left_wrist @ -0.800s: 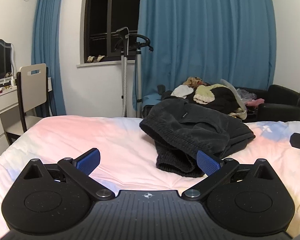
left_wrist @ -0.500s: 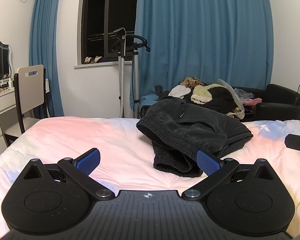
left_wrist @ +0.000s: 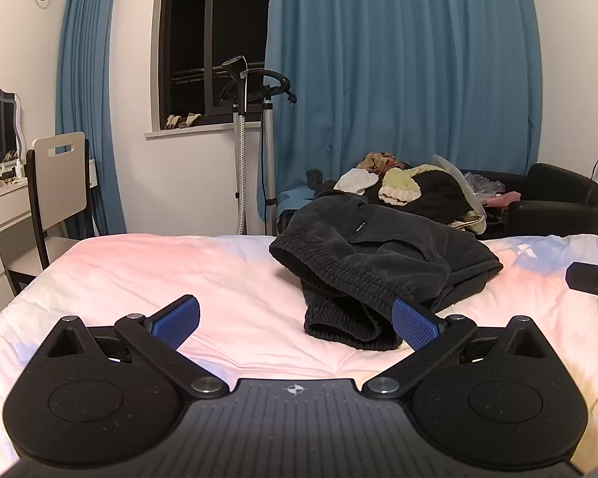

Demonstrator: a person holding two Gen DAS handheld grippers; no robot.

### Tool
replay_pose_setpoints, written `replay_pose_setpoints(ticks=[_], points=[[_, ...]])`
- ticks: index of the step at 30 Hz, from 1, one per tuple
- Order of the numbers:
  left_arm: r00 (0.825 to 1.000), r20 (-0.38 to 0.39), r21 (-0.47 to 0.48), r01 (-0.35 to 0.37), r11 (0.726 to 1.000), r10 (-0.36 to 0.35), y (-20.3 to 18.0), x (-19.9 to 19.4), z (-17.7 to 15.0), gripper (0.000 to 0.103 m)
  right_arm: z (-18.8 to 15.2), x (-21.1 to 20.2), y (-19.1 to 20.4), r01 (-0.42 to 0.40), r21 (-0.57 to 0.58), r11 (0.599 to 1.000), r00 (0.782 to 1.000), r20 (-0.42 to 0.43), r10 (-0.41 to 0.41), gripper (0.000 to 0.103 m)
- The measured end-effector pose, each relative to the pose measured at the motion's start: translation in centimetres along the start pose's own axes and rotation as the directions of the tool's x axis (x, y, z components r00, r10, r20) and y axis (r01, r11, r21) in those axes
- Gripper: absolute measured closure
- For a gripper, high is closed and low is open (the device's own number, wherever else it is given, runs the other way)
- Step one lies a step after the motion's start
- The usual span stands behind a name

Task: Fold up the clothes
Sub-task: 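Move both grippers toward the black sweatpants on the bed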

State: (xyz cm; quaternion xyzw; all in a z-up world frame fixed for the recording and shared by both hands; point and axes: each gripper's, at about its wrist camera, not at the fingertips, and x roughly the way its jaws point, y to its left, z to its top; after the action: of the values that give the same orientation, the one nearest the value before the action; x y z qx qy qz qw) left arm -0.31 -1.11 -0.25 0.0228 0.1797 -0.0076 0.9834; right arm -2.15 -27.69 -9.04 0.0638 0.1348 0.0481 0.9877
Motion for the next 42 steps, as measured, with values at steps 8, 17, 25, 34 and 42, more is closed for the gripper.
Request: replay_pose_setpoints(ticks=[8, 17, 25, 34, 42], points=[[1.0, -0.002, 0.001, 0.019, 1.0, -0.019, -0.1, 0.1, 0.0, 0.0, -0.1, 0.0, 0.0, 0.004, -0.003, 1.0, 1.0, -0.006, -0.004, 0.0], [1.0, -0.02, 0.005, 0.011, 1.0, -0.01, -0.5, 0.1, 0.0, 0.0, 0.0, 0.0, 0.7, 0.035, -0.027, 0.999, 0.999, -0.014, -0.036, 0.0], [1.0, -0.02, -0.005, 0.023, 1.0, -0.023, -0.7, -0.8, 0.3, 0.0, 2.0, -1.2, 1.4, 0.066, 0.015, 0.998, 0.998, 0.0, -0.066, 0.0], [0.995, -0.019, -0.018, 0.093, 0.996, -0.093, -0.6, -1.1, -0.5, 0.0, 2.9, -2.8, 1.7, 0.078, 0.007, 0.997, 0.997, 0.029, -0.078, 0.0], [0.975, -0.111, -0.016, 0.192, 0.981, -0.192, -2.3, 4.7, -1.2, 0.0, 1.6, -1.5, -2.8, 0.071, 0.112, 0.991, 0.997, 0.006, -0.072, 0.0]])
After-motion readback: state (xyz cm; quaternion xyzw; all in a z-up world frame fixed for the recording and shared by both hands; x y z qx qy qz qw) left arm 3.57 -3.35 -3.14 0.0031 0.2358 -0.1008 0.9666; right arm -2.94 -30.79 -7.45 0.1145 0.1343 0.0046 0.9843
